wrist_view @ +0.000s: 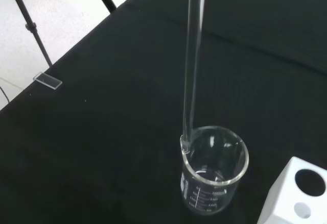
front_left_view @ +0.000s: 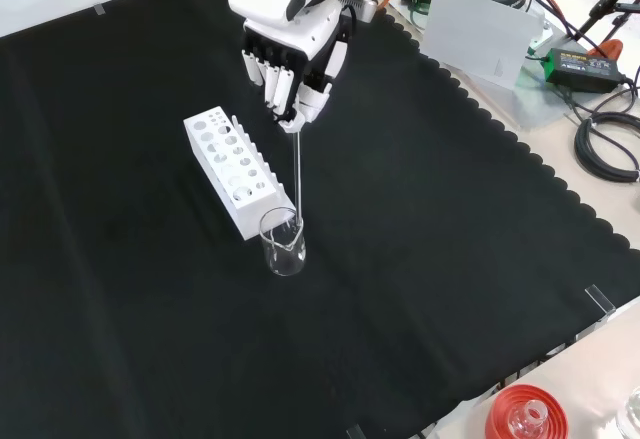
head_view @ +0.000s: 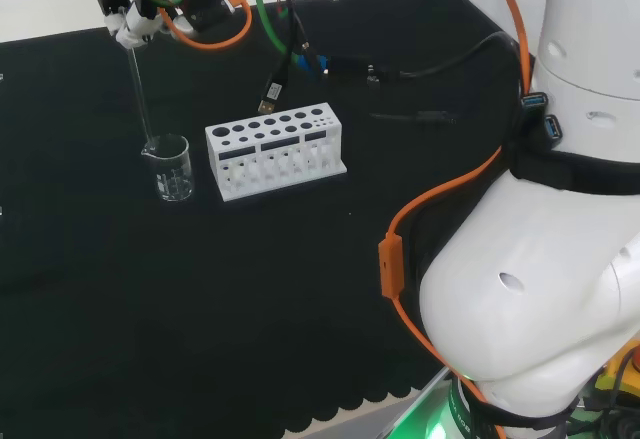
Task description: Stir in the beaker to the left of the white test tube rack with the glass rod.
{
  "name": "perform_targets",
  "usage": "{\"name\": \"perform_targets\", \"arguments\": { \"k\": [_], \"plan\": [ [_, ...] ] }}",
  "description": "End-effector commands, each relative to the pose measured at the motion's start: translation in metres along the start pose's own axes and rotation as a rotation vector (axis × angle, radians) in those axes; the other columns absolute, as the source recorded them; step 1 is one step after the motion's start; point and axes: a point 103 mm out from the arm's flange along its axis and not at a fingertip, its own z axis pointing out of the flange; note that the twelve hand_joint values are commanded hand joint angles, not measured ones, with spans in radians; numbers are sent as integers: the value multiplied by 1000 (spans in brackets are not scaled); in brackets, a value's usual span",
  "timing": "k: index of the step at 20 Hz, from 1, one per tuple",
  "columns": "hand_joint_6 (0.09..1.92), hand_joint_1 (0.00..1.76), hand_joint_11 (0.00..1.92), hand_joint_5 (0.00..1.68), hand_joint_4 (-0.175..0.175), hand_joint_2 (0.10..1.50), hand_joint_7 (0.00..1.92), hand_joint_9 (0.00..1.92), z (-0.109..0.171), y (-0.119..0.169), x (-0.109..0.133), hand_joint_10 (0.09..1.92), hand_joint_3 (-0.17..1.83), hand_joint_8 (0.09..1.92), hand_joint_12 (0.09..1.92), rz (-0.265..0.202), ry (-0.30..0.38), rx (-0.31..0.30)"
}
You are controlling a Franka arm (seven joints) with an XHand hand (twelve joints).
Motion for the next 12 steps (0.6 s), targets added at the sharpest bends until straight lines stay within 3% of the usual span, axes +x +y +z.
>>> {"name": "perform_targets", "arguments": {
  "k": [1,12],
  "plan": [
    [852,1283,1517,902,-175,1114,1088,1654,9,5,-4,581,2,1124,722,-11,11,12],
    [852,1283,1518,902,-175,1114,1089,1656,11,11,-37,579,2,1123,722,14,13,26]
  ]
}}
